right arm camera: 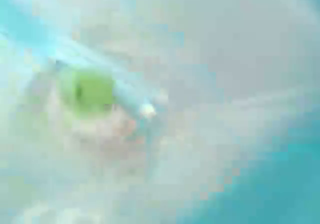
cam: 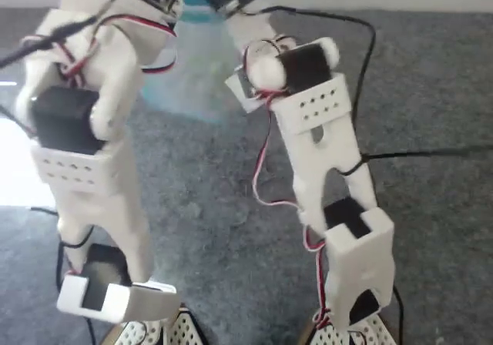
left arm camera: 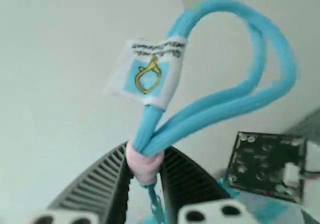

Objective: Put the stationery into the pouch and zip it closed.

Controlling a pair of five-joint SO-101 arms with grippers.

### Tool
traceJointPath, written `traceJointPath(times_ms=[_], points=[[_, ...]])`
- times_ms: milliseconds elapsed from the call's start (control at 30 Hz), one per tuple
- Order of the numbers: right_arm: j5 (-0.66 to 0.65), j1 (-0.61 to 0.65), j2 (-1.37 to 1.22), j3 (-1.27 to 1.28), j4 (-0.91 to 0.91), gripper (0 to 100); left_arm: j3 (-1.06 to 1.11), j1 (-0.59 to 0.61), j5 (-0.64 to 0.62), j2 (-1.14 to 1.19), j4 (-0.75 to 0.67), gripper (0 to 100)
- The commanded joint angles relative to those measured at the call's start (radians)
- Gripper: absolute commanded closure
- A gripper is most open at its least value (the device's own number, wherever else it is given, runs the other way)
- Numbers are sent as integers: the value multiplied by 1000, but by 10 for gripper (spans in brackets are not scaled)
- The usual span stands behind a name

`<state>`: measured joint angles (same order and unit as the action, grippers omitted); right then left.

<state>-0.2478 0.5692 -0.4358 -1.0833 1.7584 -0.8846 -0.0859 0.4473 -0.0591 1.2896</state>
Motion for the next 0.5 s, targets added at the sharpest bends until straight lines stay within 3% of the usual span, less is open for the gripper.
traceJointPath(times_ms=[0,167,267,367,467], points=[[66,38,61,-3,39,766,-51,-23,6,-66,-6,989],[230,-163,61,-5,36,767,-47,-23,5,-60,26,989],[270,-223,68,-5,41,768,-45,-25,-20,-58,35,989],[269,-182,131,11,42,768,-45,-17,-61,-58,37,989],[256,-36,236,77,41,768,-45,23,-83,-58,37,988]])
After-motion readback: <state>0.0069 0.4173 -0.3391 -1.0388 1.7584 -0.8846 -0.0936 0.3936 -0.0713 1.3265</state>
